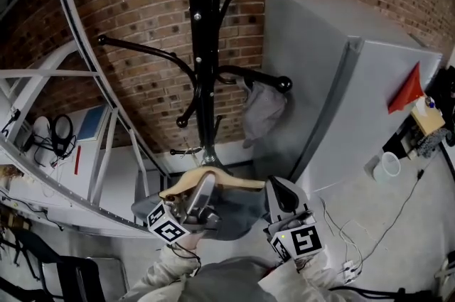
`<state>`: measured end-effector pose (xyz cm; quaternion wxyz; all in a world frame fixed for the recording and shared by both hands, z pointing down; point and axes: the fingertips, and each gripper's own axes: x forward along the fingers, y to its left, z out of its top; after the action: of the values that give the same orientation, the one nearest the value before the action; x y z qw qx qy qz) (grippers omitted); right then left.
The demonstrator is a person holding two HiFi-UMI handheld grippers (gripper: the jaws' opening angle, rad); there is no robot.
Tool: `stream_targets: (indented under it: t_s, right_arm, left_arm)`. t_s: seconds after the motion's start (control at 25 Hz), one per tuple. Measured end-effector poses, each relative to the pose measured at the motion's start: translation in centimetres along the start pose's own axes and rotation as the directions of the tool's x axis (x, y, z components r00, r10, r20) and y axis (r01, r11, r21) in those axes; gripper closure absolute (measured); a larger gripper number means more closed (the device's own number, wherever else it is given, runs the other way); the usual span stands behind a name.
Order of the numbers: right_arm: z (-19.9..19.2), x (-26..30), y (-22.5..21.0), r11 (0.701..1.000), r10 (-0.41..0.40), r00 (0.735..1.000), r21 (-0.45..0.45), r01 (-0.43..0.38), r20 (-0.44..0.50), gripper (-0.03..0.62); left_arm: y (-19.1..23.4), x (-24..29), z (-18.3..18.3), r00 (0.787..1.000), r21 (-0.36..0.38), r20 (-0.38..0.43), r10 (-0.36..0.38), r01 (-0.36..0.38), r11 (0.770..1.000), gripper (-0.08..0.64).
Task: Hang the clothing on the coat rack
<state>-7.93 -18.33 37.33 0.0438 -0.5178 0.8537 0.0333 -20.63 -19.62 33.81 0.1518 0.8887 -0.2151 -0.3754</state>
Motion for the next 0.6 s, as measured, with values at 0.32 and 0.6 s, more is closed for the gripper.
stream_targets:
  t_s: [0.32,0.6]
  right_arm:
    - [0.0,0.8,-0.6,0.999,-0.002,1.0,0.032,0.002,0.008,0.568]
    - [0.4,1.6,-0.5,1.0,0.001,1.0,0.02,-0.001,0.018,0.568]
  left_arm:
    - [0.2,1.8,2.4,1.0,0.017,0.013,-0.014,0.014,1.0,0.459]
    - [0.5,3.0,4.0,1.0,0.046,0.008,-0.03,0.03,0.999,0.459]
